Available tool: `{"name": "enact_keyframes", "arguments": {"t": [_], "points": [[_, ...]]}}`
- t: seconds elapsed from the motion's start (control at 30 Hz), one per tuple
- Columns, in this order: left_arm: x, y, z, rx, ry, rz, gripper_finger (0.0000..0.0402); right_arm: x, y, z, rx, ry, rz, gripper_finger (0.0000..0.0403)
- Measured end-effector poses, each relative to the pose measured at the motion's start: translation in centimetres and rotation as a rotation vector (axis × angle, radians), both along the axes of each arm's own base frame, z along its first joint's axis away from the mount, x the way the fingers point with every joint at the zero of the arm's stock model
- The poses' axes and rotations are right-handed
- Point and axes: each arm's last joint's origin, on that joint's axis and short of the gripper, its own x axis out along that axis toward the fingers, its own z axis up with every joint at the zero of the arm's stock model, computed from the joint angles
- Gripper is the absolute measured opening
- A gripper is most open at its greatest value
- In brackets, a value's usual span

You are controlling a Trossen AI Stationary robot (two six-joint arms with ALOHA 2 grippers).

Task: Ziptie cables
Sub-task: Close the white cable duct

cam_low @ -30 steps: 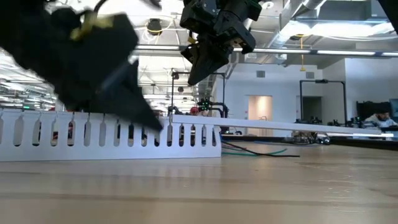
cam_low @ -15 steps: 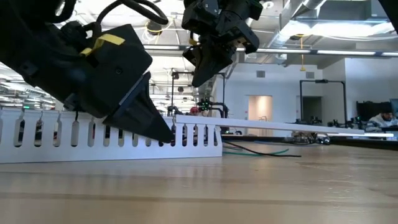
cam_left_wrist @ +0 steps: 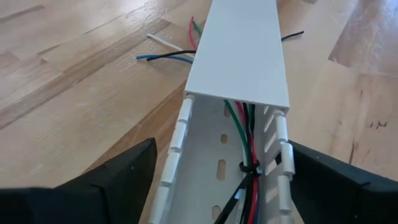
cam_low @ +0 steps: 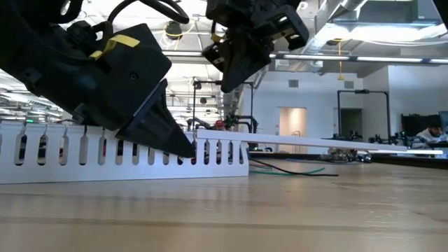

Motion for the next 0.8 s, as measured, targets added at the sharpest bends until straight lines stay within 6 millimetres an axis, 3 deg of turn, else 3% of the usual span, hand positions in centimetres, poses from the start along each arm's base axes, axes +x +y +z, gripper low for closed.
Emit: {"name": "enact_keyframes", "arguments": {"t": [0.5,0.8], "points": [[0.0,0.0,0.0,0.012,0.005,-0.004,0.0249,0.0,0.8,0.0,0.001,-0.002,0.018,0.0000],[0.0,0.1,0.0,0.020,0.009,-0.009,0.0240,0.5,2.5,-0.4,0.067,-0.046,0.059,0.0000]]}}
